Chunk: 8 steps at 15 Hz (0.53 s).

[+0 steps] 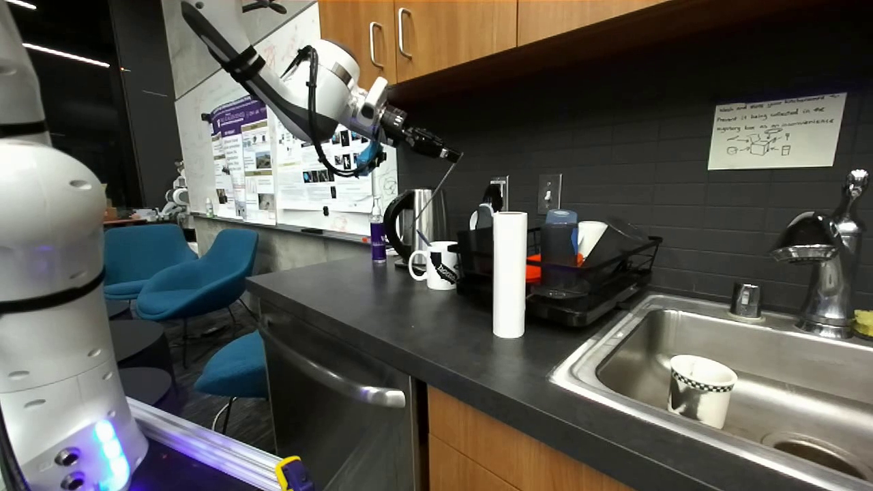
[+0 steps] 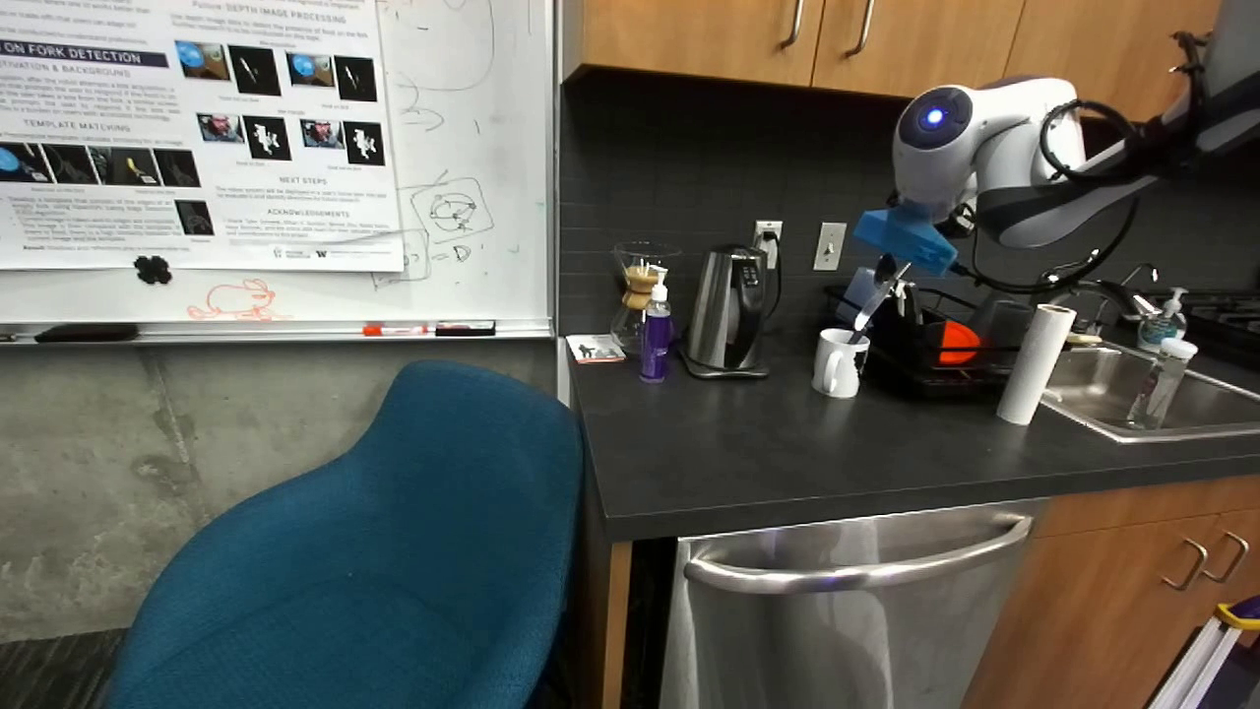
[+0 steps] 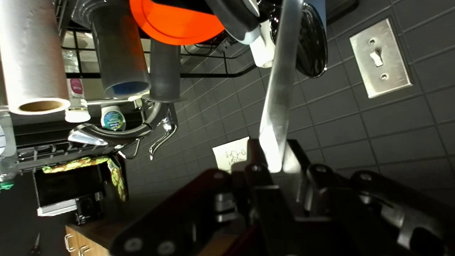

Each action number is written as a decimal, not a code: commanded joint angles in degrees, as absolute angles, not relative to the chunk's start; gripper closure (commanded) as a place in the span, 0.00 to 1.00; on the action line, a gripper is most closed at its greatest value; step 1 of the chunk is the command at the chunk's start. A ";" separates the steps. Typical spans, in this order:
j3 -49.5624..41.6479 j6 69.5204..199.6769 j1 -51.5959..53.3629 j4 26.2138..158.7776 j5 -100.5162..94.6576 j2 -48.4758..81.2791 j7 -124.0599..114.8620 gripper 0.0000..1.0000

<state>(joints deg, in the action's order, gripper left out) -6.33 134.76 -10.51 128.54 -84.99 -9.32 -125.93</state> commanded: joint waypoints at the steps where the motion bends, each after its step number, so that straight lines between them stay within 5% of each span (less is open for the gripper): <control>1: -6.40 131.23 -9.09 126.97 -87.65 -8.36 -129.57 0.95; 8: -5.86 126.88 -7.22 124.02 -87.73 -4.94 -130.85 0.95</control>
<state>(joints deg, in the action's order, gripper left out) -6.06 129.27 -8.23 126.48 -86.34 -7.39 -128.86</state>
